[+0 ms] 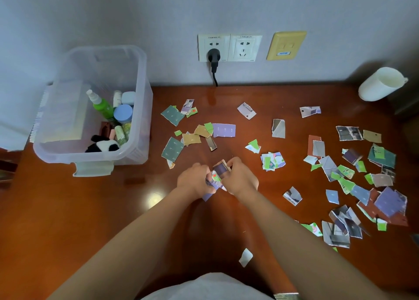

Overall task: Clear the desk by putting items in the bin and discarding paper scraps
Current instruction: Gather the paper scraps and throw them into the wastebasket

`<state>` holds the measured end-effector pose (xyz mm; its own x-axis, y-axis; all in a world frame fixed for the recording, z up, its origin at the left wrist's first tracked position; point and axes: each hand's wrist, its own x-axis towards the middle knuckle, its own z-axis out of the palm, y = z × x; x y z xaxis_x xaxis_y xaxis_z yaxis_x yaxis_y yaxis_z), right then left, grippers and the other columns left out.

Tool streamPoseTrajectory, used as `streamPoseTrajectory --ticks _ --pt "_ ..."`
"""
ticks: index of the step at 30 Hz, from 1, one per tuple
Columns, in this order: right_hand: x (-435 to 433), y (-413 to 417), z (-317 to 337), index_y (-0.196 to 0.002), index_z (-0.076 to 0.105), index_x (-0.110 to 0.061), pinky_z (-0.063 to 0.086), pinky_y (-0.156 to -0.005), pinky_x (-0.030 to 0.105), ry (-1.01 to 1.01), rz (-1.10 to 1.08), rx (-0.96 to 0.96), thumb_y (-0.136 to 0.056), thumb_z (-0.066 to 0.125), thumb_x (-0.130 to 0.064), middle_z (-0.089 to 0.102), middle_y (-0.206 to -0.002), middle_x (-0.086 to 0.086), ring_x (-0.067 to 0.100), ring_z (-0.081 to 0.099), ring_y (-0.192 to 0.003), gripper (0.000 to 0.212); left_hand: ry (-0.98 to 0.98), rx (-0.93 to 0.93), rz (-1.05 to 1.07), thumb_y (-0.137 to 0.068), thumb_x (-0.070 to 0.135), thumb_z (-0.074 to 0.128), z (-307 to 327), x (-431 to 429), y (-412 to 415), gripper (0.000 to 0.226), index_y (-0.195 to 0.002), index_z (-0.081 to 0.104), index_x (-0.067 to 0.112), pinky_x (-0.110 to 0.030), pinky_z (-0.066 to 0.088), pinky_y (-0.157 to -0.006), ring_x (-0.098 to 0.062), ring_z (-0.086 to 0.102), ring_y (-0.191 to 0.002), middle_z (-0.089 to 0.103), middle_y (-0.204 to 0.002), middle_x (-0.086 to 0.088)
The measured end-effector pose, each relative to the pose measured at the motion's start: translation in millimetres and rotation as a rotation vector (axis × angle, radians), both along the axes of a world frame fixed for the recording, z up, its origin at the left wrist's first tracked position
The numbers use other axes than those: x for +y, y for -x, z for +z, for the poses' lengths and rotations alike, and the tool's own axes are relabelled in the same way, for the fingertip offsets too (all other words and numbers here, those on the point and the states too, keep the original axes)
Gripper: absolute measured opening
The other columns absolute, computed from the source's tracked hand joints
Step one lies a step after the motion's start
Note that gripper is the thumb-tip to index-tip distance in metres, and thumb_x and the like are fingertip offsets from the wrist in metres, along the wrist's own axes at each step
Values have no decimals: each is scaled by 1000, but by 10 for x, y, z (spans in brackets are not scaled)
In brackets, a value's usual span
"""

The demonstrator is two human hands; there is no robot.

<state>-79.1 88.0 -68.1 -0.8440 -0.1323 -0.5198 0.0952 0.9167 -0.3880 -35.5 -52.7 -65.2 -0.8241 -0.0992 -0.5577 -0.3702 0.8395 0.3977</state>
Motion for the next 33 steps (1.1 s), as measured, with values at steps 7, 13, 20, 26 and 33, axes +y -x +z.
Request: streamPoseTrajectory --ticks 7,13,20,26,33 --pt "37 35 63 -138 35 -37 48 -71 29 46 66 -2 -88 57 -26 63 -121 -4 25 62 -100 56 -48 -5 30 -75 29 76 2 47 3 51 -116 47 19 -32 48 -82 -24 61 -103 60 -115 -1" --pt "78 7 82 -120 44 -34 50 -66 29 10 112 -4 -82 62 -16 66 -104 -4 24 63 -86 46 -73 14 28 -73 29 76 -48 57 9 29 -95 59 21 -33 49 -78 -22 62 -96 60 -111 -1" --pt "133 37 85 -87 54 -29 53 -66 30 -29 105 7 -74 71 -26 59 -83 -7 19 61 -81 22 -131 66 20 -80 27 67 -98 69 -19 12 -88 58 24 -27 43 -70 -20 61 -89 61 -94 5" --pt "198 35 120 -78 68 -24 41 -57 24 167 -23 -51 -76 67 -34 65 -71 -7 18 62 -69 10 -416 121 306 -91 33 60 -100 70 -16 17 -80 62 20 -26 38 -64 -13 49 -67 55 -69 9" --pt "134 24 256 -71 62 -11 26 -47 24 651 -459 -200 -86 62 -21 51 -62 1 11 36 -50 17 -872 2 899 -91 16 50 104 70 101 19 -73 54 13 -19 33 -47 -9 44 -46 52 -54 5"
